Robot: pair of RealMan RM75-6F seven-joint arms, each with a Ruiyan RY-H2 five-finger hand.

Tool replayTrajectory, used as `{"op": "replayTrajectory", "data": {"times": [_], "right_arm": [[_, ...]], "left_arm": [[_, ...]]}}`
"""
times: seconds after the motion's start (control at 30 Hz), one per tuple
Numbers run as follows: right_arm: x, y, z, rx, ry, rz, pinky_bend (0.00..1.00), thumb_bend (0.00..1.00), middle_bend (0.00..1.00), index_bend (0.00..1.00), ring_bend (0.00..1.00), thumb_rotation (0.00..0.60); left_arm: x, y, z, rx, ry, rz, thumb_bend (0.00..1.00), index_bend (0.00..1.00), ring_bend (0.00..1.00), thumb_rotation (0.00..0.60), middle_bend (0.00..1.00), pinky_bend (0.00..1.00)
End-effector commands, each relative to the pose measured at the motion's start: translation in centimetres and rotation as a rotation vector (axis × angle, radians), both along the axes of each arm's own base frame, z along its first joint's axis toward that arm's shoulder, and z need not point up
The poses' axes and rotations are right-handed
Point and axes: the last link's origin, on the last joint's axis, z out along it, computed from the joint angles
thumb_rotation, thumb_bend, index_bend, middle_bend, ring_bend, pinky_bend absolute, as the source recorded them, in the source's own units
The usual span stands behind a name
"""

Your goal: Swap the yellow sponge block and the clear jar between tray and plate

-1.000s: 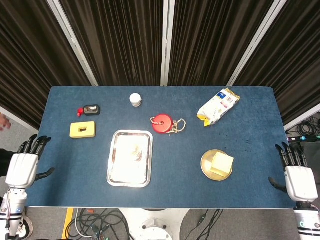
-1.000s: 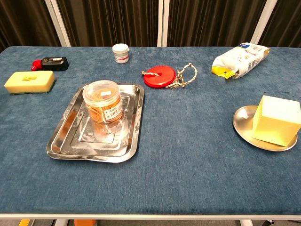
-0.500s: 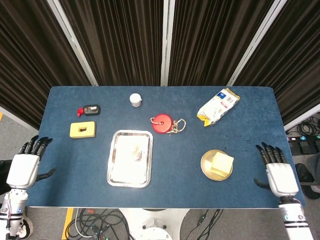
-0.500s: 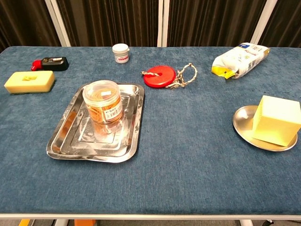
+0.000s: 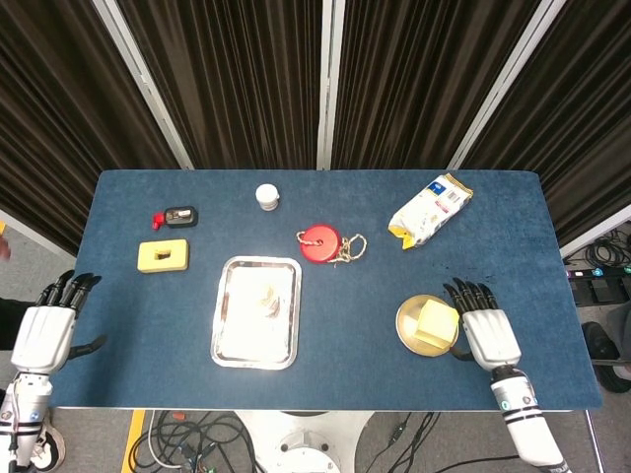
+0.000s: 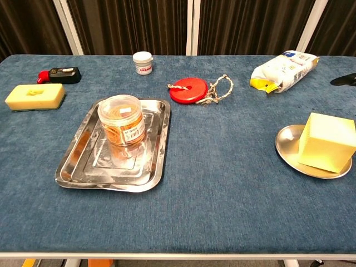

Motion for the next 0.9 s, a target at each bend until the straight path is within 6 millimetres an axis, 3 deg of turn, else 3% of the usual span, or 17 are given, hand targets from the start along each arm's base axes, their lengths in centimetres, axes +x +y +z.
{"op": "replayTrajectory", "data": {"times": [0.03, 0.23, 0.43, 0.6, 0.9], "right_arm": [[0.5, -0.4, -0.8, 0.018, -0.002, 0.002, 0.0, 0.0, 0.03, 0.0, 0.0, 0.6], [1.0, -0.8, -1.9, 0.032, 0.01, -0.001, 0.0, 0.0, 0.11, 0.0, 0.01, 0.6], [0.8, -1.1, -2.2, 0.013, 0.031, -0.039, 0.0, 0.01, 0.27, 0.0, 0.18, 0.6], [0.9, -1.3, -2.5, 0.017, 0.042, -0.043, 0.0, 0.03, 0.29, 0.0, 0.22, 0.6], [1.7, -1.4, -2.3, -0.029, -0.007, 0.017, 0.03, 0.19, 0.46, 0.0, 0.41, 0.6]], "left_arm": [[-0.1, 0.0, 0.1, 0.002, 0.001, 0.001, 0.01, 0.15, 0.07, 0.6, 0.13, 0.2], [-0.2, -0.1, 0.2, 0.002, 0.001, 0.0, 0.01, 0.15, 0.07, 0.6, 0.13, 0.2], [-0.5, -0.1, 0.0, -0.012, 0.001, 0.007, 0.01, 0.15, 0.07, 0.6, 0.13, 0.2], [-0.5, -0.1, -0.1, -0.013, 0.0, 0.006, 0.01, 0.15, 0.07, 0.6, 0.13, 0.2], [-0.5, -0.2, -0.2, -0.017, -0.001, 0.007, 0.01, 0.15, 0.07, 0.6, 0.13, 0.2]]}}
